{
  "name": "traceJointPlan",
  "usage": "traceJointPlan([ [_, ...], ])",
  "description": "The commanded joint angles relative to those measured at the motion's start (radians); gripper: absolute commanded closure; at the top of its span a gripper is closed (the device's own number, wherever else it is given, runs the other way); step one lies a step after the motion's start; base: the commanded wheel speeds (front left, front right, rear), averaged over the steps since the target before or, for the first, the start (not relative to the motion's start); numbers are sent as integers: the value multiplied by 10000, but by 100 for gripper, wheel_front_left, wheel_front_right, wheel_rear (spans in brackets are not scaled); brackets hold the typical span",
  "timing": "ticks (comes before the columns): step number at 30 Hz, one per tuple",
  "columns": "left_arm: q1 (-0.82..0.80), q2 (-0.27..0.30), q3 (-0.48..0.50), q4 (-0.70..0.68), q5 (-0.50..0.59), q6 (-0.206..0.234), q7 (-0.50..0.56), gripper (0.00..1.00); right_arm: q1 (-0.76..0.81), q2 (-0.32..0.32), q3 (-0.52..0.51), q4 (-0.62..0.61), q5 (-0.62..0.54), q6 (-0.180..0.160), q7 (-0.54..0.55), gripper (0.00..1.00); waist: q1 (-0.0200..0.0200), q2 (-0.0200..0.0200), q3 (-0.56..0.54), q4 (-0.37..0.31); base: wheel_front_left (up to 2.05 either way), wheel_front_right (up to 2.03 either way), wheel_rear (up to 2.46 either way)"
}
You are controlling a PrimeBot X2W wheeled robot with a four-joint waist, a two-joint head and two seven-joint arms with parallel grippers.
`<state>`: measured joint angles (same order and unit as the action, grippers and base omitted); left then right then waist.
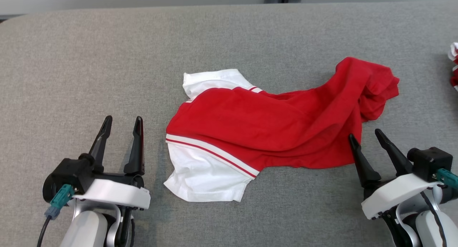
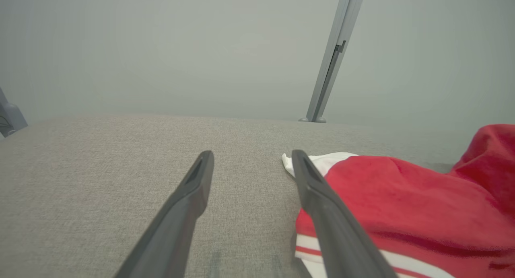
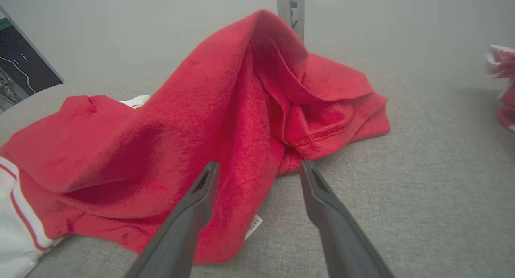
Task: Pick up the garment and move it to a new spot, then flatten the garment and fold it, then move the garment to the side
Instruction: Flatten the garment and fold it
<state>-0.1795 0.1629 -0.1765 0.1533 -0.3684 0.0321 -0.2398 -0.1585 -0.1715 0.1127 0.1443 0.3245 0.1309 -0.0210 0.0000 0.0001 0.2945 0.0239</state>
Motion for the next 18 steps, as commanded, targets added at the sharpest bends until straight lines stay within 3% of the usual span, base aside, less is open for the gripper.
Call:
traceJointPlan([
  [1, -259, -1, 18, 13, 50, -40, -63, 0, -183, -99, 35, 186, 45, -2, -77, 0, 0, -1, 207, 124, 0, 0, 0],
  [5, -362, -22, 1, 114, 46, -71, -117, 0, -489, -72, 216, 814, 304, -2, -124, 0, 0, -1, 388, 187, 0, 0, 0],
  [6, -399, -26, 0, 136, 46, -78, -130, 0, -545, -79, 280, 923, 357, -2, -147, 53, 0, -1, 415, 188, 0, 0, 0],
  [8, -435, -27, 3, 190, 47, -87, -159, 0, -644, -95, 385, 1076, 493, -2, -242, 87, 0, -1, 448, 177, 0, 0, 0],
  [9, -424, -21, 7, 211, 48, -93, -155, 0, -661, -102, 451, 1108, 542, -2, -305, 100, 0, -1, 452, 163, 0, 0, 0],
  [18, -325, 47, 32, 336, 82, -66, -203, 0, -260, 105, 155, 135, 567, -2, -967, 100, 0, -1, 134, -111, 0, 0, 0],
])
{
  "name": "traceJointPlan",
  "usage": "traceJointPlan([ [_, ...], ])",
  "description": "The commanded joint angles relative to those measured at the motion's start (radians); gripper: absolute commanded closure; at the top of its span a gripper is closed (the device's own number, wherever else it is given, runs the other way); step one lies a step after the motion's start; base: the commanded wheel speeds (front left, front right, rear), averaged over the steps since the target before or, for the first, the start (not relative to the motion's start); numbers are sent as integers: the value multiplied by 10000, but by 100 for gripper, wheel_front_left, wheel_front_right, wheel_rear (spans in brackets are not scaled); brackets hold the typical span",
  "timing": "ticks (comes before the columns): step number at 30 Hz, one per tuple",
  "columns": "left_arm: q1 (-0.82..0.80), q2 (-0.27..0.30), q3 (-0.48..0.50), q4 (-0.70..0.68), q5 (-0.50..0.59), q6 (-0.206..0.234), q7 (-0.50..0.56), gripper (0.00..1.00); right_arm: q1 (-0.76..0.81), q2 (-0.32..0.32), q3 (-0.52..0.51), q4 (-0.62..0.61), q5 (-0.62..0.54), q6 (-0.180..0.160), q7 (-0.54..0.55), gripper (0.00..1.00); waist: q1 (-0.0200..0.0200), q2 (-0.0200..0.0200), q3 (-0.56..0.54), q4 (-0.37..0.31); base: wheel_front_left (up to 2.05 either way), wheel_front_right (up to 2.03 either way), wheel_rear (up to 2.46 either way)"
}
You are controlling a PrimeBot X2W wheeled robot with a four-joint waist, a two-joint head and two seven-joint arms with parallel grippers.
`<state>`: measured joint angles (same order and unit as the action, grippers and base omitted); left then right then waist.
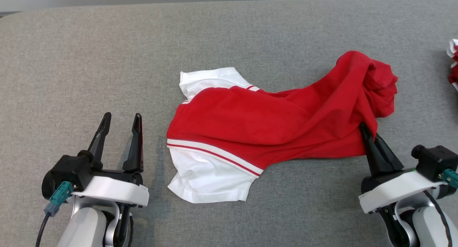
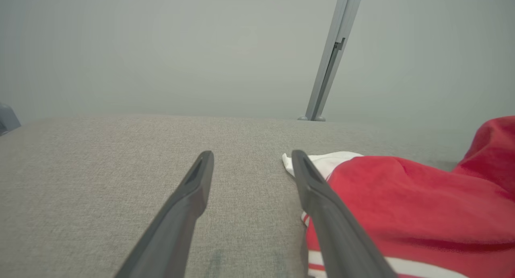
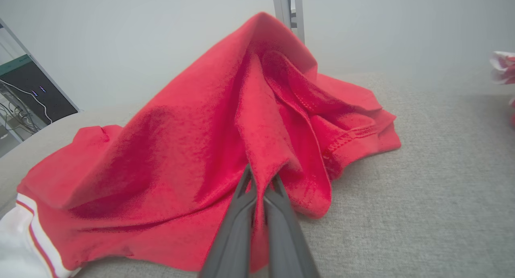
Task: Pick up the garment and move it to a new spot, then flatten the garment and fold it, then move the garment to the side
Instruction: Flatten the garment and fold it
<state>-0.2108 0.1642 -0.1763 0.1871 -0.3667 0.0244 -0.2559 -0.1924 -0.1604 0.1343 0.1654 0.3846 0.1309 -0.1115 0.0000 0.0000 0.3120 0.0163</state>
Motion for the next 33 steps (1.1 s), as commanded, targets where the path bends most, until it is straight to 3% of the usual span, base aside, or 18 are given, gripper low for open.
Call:
traceJointPlan([
  [1, 20, 40, 25, 3, 65, 21, -43, 0, 175, 61, -131, -262, -77, -2, -74, 100, 0, 0, -88, -60, 0, 0, 0],
  [19, -35, 140, -124, -189, -16, 70, -5, 0, 1078, 611, -1651, -2821, -1137, -2, 786, 100, 0, 0, -5, -78, 0, 0, 0],
  [25, -333, 87, -240, -219, -31, -23, -6, 0, 308, 274, -1270, -2519, -1094, -2, 1045, 100, 0, 0, 451, 216, 0, 0, 0],
  [33, -754, -47, -409, -95, 1, -155, -50, 0, -1077, -174, -483, -1139, -845, -2, 993, 100, 0, 0, 1028, 693, 0, 0, 0],
])
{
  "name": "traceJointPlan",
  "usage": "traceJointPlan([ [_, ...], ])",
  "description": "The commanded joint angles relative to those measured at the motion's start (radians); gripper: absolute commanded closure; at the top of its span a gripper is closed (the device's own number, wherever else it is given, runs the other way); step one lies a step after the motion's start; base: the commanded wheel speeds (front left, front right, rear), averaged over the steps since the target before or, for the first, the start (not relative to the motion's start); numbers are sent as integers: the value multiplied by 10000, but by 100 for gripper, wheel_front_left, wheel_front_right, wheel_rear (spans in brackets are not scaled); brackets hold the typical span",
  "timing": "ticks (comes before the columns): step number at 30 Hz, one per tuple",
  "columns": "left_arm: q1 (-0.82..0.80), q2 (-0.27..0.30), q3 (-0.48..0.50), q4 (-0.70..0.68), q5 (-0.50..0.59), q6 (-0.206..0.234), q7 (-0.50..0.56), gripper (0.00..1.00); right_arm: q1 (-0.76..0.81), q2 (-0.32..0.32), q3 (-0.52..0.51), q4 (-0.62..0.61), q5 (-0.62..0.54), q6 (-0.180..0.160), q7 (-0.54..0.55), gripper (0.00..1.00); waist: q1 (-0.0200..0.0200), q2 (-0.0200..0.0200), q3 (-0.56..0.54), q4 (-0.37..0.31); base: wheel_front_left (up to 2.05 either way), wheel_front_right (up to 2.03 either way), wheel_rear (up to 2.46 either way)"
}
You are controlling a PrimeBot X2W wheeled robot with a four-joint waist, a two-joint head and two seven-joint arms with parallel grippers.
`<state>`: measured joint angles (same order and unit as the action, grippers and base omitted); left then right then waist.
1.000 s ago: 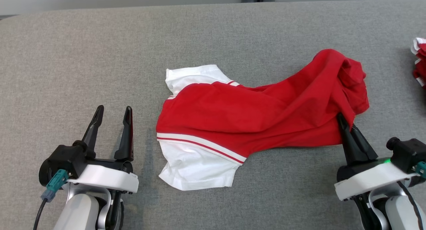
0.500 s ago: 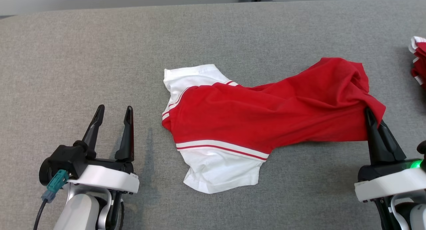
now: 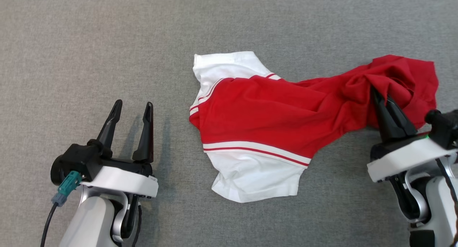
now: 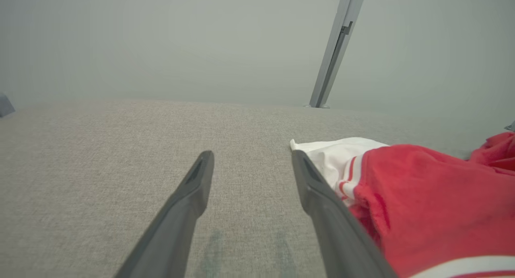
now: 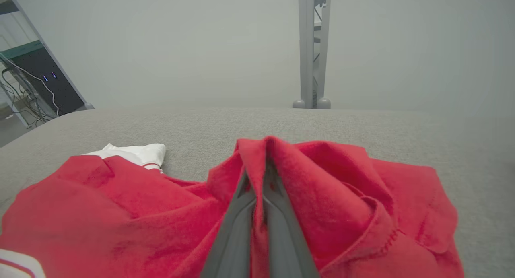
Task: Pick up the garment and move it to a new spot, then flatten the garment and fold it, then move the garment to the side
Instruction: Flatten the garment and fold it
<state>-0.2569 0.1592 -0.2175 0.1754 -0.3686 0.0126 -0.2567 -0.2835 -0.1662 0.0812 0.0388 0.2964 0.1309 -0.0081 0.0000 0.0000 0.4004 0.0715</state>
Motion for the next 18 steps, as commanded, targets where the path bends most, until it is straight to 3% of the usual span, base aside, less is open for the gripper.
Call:
traceJointPlan([
  [1, -315, -6, -5, 46, 23, -47, -50, 0, -327, -131, 139, 334, 86, -2, -108, 100, 0, 0, 184, 174, 0, 0, 0],
  [5, -349, -66, -33, 136, 59, -113, -59, 0, -794, -224, 465, 1127, 210, -2, -316, 100, 0, 0, 262, 246, 0, 0, 0],
  [7, -418, -99, -36, 179, 82, -110, -69, 0, -932, -243, 595, 1383, 233, -2, -459, 54, 0, 0, 272, 238, 0, 0, 0],
  [8, -444, -104, -24, 193, 89, -102, -73, 0, -975, -254, 663, 1485, 236, -2, -520, 7, 0, 0, 264, 217, 0, 0, 0],
  [9, -458, -107, -17, 204, 95, -100, -77, 0, -994, -253, 727, 1557, 245, -2, -592, 0, 0, 0, 243, 184, 0, 0, 0],
  [18, -247, -144, 91, 311, 170, -104, -86, 0, -420, -284, 745, 1364, 140, -2, -1033, 0, 0, 0, -240, -117, 0, 0, 0],
])
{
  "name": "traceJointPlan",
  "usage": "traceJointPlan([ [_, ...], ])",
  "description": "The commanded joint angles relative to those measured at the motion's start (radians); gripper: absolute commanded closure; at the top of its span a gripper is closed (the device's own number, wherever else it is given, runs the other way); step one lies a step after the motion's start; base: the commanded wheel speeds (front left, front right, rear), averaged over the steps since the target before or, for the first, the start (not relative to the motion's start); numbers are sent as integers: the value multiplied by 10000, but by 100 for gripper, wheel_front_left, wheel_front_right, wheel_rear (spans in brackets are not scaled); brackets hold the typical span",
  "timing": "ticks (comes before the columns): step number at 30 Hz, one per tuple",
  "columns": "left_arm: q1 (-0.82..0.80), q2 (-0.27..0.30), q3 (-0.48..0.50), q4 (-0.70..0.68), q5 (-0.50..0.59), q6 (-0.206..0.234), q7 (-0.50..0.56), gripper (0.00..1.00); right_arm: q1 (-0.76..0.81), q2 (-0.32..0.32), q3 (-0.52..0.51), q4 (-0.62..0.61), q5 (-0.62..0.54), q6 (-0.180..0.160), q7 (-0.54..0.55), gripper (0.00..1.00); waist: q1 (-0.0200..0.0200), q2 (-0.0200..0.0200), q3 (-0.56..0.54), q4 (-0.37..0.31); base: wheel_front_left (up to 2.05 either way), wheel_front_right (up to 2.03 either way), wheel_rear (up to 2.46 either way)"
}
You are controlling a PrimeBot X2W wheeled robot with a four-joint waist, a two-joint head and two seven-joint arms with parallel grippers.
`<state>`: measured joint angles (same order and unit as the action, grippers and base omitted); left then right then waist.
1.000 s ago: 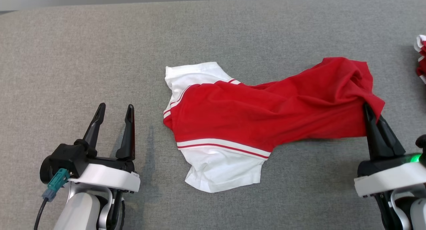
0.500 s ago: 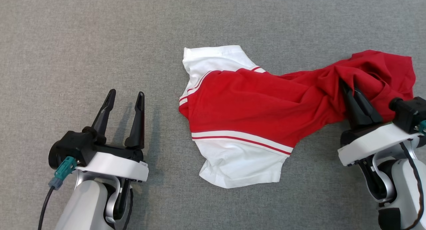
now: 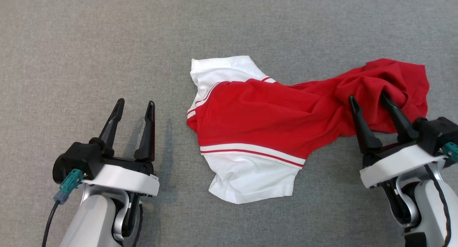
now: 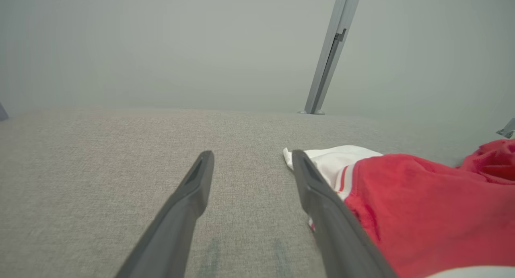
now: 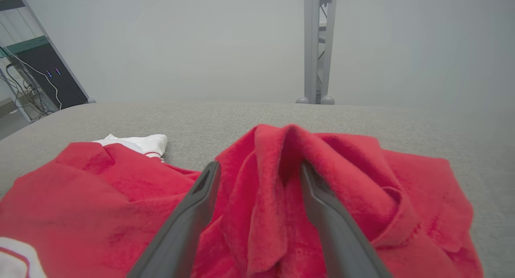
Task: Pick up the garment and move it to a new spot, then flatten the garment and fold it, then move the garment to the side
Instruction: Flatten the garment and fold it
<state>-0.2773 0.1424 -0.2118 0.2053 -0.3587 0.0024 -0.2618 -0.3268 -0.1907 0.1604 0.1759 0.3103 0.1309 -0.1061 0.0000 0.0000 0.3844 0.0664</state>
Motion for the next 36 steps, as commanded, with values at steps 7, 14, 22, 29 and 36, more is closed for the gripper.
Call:
traceJointPlan([
  [7, 281, 94, 194, -15, 73, 80, -25, 0, 961, 129, -610, -954, -250, -2, 41, 0, 0, 0, -591, -345, 0, 0, 0],
  [14, 578, 194, 333, -65, 22, 159, -28, 0, 1681, 381, -1487, -1808, -446, -2, 306, 0, 0, 0, -1082, -504, 0, 0, 0],
  [22, 1122, 212, 362, -43, -97, 267, -20, 0, 2425, 557, -2060, -2047, -542, -2, 559, 0, 0, 0, -1822, -546, 0, 0, 0],
  [29, 1461, 250, 324, -207, -143, 360, 57, 0, 2870, 715, -2277, -2187, -554, -2, 736, 0, 0, 0, -2039, -541, 0, 0, 0],
  [36, 1445, 279, 248, -328, -181, 438, 104, 0, 2920, 759, -2364, -2244, -513, -2, 837, 0, 0, 0, -2073, -533, 0, 0, 0],
])
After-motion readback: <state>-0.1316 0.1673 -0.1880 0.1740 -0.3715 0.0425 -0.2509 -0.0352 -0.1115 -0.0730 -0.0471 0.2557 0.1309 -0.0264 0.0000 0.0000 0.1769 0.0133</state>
